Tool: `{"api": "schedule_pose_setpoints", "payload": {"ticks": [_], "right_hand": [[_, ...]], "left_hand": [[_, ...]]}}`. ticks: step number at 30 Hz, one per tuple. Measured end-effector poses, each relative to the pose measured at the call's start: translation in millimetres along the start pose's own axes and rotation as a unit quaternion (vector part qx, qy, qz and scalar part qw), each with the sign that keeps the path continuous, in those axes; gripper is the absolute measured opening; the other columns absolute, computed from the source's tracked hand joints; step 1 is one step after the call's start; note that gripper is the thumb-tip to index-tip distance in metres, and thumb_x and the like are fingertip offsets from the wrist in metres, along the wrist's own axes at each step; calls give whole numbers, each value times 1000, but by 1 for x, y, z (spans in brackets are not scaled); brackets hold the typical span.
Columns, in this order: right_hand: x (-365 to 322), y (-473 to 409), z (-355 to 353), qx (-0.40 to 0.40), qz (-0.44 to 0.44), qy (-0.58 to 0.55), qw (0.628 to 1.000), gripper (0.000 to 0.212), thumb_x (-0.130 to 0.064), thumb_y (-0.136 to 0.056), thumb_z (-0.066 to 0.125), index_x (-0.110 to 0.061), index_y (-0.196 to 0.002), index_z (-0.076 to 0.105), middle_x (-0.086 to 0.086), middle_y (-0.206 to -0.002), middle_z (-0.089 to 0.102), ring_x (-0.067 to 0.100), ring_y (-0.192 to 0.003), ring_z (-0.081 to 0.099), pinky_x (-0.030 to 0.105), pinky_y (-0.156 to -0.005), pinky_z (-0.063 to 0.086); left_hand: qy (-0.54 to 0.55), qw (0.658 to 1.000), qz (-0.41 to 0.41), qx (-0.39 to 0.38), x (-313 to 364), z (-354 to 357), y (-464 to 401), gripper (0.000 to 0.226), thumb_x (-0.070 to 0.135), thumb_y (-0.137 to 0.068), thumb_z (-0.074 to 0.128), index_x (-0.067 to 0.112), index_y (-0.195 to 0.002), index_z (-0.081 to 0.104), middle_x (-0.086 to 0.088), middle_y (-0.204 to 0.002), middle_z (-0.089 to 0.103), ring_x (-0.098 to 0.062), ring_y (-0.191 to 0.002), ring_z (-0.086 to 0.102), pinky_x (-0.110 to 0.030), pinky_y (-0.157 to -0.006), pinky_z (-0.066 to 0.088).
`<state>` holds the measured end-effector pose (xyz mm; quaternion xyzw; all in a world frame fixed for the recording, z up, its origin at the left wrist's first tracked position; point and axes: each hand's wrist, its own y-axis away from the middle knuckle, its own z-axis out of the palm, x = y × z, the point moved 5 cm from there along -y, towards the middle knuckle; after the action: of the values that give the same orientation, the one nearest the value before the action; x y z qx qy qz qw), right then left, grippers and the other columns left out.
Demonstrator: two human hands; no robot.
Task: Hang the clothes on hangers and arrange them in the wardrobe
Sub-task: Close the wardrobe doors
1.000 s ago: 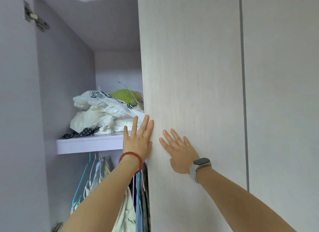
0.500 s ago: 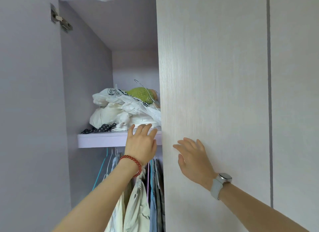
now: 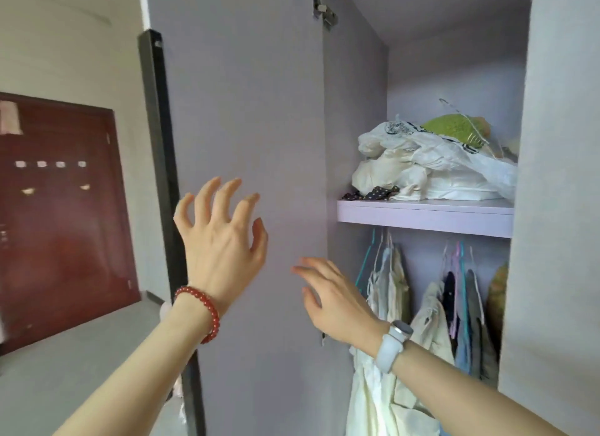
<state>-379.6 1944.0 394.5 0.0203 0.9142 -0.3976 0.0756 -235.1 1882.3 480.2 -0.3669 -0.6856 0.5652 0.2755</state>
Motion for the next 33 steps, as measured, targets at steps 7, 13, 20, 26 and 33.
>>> {"api": "schedule_pose_setpoints", "payload": {"ticks": [7,13,20,26,33], "right_hand": [[-38,-10,77,-88,6,-89,992,46,-15,-91,42,-23,-137,40,-6,-148,28,13,-135,26,30,-107,32],[-27,11,83,-97,30,-101,990,45,-16,-92,43,-24,-136,39,-8,-146,33,10,-134,28,26,-108,28],[-13,68,26,87,59,-205,973,35,-12,-89,44,-12,-124,51,0,-115,55,15,-106,55,21,-95,40],[15,127,-44,278,102,-158,942,36,-16,-89,36,-20,-124,38,4,-118,46,8,-97,55,17,-85,46],[67,187,-91,205,221,54,952,41,-9,-87,44,-5,-127,50,11,-123,48,8,-115,40,1,-98,24]], "left_hand": [[108,958,-214,-158,-86,16,66,93,32,-83,60,11,-146,-5,-14,-155,-3,-29,-142,3,-50,-111,21],[262,910,-294,-128,-80,26,99,84,35,-86,57,27,-146,0,1,-136,40,-20,-121,43,-25,-94,35],[371,912,-161,-60,-5,1,105,53,30,-90,45,43,-136,21,-11,-119,62,-16,-103,60,-18,-87,46],[490,864,-39,-112,96,29,94,56,34,-90,47,33,-139,21,7,-127,40,9,-112,41,-11,-89,43],[448,872,38,-193,222,84,72,58,39,-95,41,37,-142,9,-12,-154,9,-25,-142,12,-43,-105,37]]}}
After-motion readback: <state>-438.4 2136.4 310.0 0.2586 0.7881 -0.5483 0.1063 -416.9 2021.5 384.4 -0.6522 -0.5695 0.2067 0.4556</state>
